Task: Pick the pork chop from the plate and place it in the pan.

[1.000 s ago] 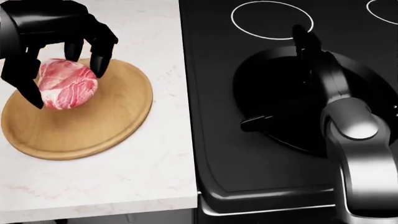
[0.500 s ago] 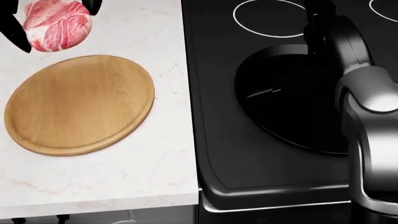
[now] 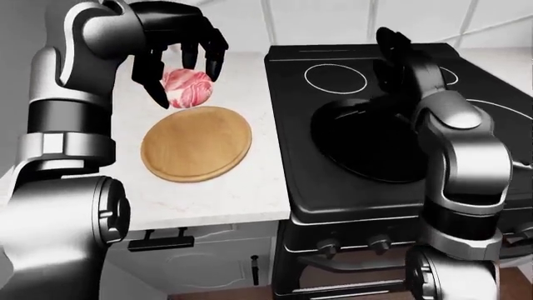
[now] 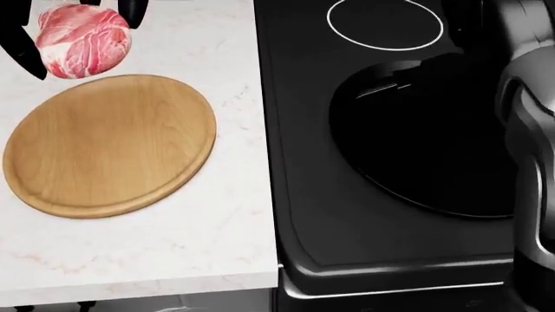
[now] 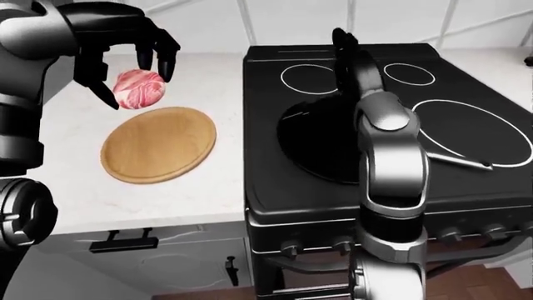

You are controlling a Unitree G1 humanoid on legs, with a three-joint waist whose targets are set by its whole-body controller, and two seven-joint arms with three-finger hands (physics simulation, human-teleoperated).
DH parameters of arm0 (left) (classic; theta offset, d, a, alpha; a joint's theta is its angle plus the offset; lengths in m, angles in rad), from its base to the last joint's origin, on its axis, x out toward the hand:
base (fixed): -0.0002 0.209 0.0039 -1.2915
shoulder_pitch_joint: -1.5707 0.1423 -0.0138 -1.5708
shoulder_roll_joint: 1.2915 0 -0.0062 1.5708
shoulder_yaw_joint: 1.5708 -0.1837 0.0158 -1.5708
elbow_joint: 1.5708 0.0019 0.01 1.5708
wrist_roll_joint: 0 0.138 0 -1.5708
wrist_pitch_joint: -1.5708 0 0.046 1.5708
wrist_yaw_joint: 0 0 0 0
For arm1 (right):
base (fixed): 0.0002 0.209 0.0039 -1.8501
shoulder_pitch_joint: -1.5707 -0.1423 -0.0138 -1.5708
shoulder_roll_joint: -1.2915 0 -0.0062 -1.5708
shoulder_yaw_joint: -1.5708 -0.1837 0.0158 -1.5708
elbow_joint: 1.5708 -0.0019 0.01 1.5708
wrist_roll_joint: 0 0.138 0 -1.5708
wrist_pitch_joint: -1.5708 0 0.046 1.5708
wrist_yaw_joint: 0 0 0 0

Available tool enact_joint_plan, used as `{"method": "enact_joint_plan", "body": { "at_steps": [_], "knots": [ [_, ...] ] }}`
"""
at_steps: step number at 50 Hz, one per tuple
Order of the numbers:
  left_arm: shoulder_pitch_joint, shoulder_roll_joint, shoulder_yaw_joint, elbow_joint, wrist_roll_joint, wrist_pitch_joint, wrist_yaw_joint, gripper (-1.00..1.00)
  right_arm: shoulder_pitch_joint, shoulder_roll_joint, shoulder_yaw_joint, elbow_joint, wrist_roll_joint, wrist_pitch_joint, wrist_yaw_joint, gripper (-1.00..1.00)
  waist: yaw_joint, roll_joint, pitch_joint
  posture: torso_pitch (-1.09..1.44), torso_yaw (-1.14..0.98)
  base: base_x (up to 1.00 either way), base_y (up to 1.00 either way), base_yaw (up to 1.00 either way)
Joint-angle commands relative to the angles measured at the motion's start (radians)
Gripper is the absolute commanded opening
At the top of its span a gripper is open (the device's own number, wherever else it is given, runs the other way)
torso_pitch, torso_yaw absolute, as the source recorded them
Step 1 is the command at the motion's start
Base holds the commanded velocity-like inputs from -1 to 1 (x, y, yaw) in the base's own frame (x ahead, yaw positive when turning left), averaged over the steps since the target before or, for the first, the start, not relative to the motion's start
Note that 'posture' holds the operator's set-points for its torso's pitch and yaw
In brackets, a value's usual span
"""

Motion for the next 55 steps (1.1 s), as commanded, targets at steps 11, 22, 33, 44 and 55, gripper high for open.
{"method": "enact_joint_plan", "body": {
  "at_steps": [11,22,33,44,55],
  "knots": [
    [-0.061,0.014,0.015,-0.004,-0.007,-0.011,0.044,-1.0,-0.035,-0.013,-0.01,-0.017,0.005,-0.039,-0.002,1.0,0.001,0.0,-0.032,0.0,0.0,0.0,0.0,0.0],
    [-0.048,0.013,0.019,-0.01,-0.014,0.003,0.043,-1.0,-0.005,0.001,-0.004,-0.013,0.01,-0.065,-0.014,1.0,-0.011,0.034,-0.047,0.0,0.0,0.0,-0.06,0.0],
    [-0.029,0.004,0.017,-0.034,-0.019,0.012,0.04,-1.0,0.014,0.006,-0.009,-0.022,0.013,-0.068,-0.017,1.0,-0.007,-0.031,-0.036,0.0,0.0,0.0,-0.1,0.0],
    [-0.043,0.013,0.018,-0.012,-0.021,0.005,0.047,-1.0,-0.004,0.002,-0.005,-0.013,0.012,-0.064,-0.019,1.0,-0.024,0.072,-0.029,0.0,0.0,0.0,-0.07,0.0],
    [-0.042,0.009,0.015,-0.008,-0.011,0.002,0.067,-1.0,0.014,0.006,-0.012,-0.024,0.019,-0.069,-0.023,1.0,-0.007,0.057,-0.053,0.0,0.0,0.0,-0.11,0.0]
  ]
}}
